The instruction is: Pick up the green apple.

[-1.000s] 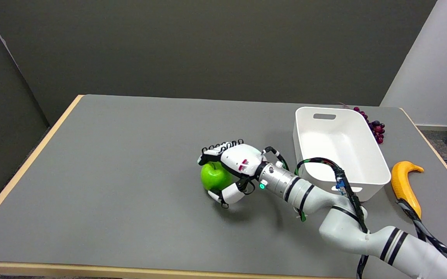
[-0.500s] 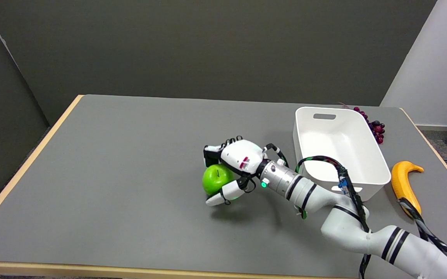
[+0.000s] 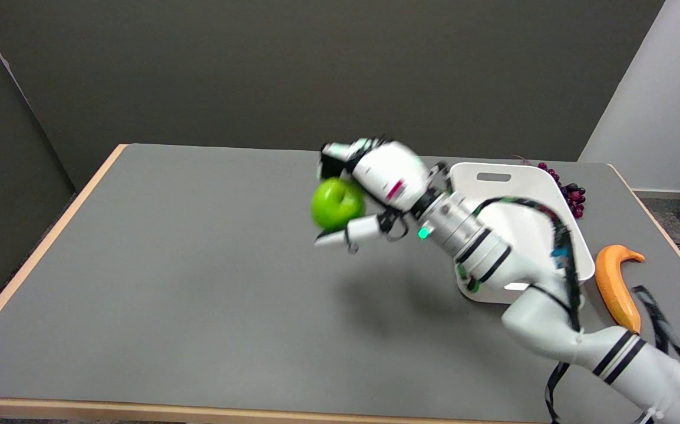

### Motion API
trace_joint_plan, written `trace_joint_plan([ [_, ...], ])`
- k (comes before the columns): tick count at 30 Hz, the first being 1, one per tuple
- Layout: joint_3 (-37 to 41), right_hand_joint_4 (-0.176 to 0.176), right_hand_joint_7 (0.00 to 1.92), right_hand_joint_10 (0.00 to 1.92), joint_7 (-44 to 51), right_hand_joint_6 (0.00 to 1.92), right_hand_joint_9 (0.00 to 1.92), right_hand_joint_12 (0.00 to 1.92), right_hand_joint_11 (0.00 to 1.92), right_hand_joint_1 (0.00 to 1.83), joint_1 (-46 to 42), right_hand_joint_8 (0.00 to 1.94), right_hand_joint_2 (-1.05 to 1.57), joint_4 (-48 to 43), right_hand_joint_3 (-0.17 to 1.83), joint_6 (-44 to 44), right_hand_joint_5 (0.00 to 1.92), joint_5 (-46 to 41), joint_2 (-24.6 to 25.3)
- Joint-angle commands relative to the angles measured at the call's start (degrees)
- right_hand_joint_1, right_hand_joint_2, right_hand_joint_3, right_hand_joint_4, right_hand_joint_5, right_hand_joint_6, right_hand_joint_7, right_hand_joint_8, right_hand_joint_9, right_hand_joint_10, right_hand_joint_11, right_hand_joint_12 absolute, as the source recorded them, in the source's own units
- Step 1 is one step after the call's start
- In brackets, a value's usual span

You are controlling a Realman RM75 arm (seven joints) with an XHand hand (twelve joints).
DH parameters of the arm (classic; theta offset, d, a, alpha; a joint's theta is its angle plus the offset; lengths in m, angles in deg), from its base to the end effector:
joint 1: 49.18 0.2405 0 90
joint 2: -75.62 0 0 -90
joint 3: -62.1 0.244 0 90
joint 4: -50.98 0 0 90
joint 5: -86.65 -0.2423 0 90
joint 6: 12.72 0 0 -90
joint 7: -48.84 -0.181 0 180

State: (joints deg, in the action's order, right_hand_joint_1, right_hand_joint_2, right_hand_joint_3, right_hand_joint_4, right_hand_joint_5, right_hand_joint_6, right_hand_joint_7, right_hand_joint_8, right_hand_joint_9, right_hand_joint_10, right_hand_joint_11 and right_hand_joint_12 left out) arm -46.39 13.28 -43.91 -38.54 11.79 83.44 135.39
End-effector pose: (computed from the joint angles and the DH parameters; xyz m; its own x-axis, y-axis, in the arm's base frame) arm -0.1755 -0.4057 0.2191 0.9480 0.2051 0.2435 -0.1176 -0.4853 0.8664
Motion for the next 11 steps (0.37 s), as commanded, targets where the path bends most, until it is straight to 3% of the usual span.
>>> trace_joint_plan([
  [1,29.7,-0.176,0.69,1.85,7.6,1.54,0.84,1.92,0.63,1.17,-5.2,1.57,1.12,-3.5,0.37,2.4,0.64,-6.8,-1.7],
  [11,42.7,-0.176,0.68,1.86,7.6,1.55,0.83,1.92,0.61,1.17,-9.1,1.58,1.13,9.8,0.36,-2.4,0.63,-13.5,-3.2],
])
